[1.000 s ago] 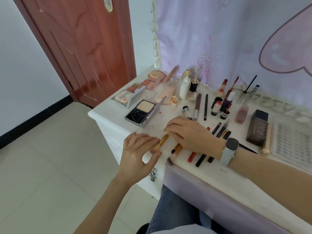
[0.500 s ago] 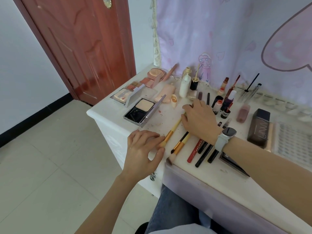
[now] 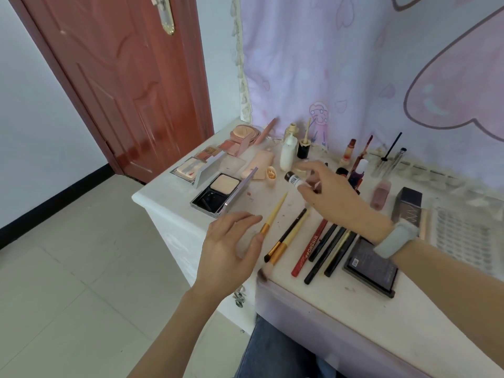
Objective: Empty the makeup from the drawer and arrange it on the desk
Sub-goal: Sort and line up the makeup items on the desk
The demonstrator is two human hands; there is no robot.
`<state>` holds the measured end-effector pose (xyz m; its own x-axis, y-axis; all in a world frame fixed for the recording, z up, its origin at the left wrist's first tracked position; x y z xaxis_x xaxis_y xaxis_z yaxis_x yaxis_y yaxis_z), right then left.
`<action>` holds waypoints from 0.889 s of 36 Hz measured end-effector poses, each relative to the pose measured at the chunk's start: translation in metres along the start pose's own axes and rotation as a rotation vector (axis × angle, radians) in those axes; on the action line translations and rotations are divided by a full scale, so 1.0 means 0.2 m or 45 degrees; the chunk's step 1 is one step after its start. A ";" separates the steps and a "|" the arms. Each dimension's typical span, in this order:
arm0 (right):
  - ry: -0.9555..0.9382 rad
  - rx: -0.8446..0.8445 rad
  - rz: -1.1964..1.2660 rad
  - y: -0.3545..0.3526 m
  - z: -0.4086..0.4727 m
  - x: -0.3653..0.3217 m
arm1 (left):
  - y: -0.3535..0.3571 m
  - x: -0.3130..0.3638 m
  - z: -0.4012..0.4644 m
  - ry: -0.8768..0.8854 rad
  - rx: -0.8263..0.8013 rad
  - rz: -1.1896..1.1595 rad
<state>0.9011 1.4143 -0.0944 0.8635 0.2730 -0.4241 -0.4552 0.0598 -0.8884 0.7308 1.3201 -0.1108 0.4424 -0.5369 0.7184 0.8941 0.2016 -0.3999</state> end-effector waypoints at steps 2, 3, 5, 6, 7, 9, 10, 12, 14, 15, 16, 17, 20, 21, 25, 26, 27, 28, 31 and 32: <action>0.108 -0.096 0.295 -0.03 -0.04 0.07 | 0.03 0.05 0.05 0.021 0.016 -0.040; 0.135 -0.121 0.370 -0.05 -0.07 0.10 | 0.06 0.07 0.08 0.034 -0.003 -0.053; 0.172 -0.181 0.481 -0.07 -0.13 0.15 | 0.14 0.11 0.13 0.032 -0.101 -0.074; 0.189 -0.213 0.539 -0.07 -0.16 0.17 | 0.19 0.12 0.15 0.020 -0.164 -0.083; 0.201 -0.238 0.588 -0.07 -0.19 0.19 | 0.25 0.14 0.17 0.017 -0.223 -0.092; 0.201 -0.252 0.621 -0.09 -0.25 0.21 | 0.34 0.19 0.19 0.067 -0.313 -0.099; 0.194 -0.249 0.619 -0.10 -0.28 0.22 | 0.38 0.22 0.19 0.116 -0.338 -0.098; 0.186 -0.237 0.603 -0.12 -0.33 0.25 | 0.43 0.28 0.21 0.193 -0.363 -0.104; 0.223 -0.240 0.605 -0.13 -0.38 0.28 | 0.48 0.32 0.21 0.246 -0.406 -0.097; 0.248 -0.242 0.636 -0.13 -0.40 0.30 | 0.50 0.35 0.21 0.279 -0.434 -0.070; 0.264 -0.238 0.676 -0.14 -0.42 0.31 | 0.53 0.37 0.21 0.311 -0.467 -0.036; 0.275 -0.225 0.711 -0.15 -0.43 0.32 | 0.55 0.40 0.21 0.340 -0.496 -0.003; 0.308 -0.142 0.731 -0.19 -0.45 0.33 | 0.61 0.45 0.22 0.388 -0.499 0.068; 0.318 -0.094 0.737 -0.20 -0.45 0.33 | 0.62 0.47 0.22 0.393 -0.477 0.084; 0.357 0.136 0.708 -0.27 -0.45 0.35 | 0.66 0.46 0.24 0.284 -0.428 0.004; 0.318 0.193 0.654 -0.29 -0.45 0.34 | 0.68 0.44 0.24 0.206 -0.439 -0.063; 0.257 0.239 0.591 -0.32 -0.46 0.33 | 0.70 0.41 0.23 0.116 -0.458 -0.145; 0.191 0.263 0.537 -0.33 -0.46 0.30 | 0.71 0.38 0.23 0.040 -0.466 -0.210; 0.072 0.230 0.493 -0.33 -0.46 0.26 | 0.71 0.32 0.25 -0.095 -0.459 -0.301; 0.060 0.202 0.467 -0.32 -0.45 0.26 | 0.70 0.29 0.26 -0.161 -0.457 -0.350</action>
<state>0.9950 1.3374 -0.0761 0.6450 0.2599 -0.7186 -0.7595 0.1147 -0.6403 0.8856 1.3593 -0.0950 0.2173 -0.4223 0.8800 0.9083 -0.2426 -0.3407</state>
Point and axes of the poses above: each hand's wrist, its own z-axis towards the middle knuckle, its own y-axis out of the palm, x = y × z, the point moved 10 cm from there along z, towards the middle knuckle, and after that the axes turned 14 degrees about -z, right-handed, at the moved point
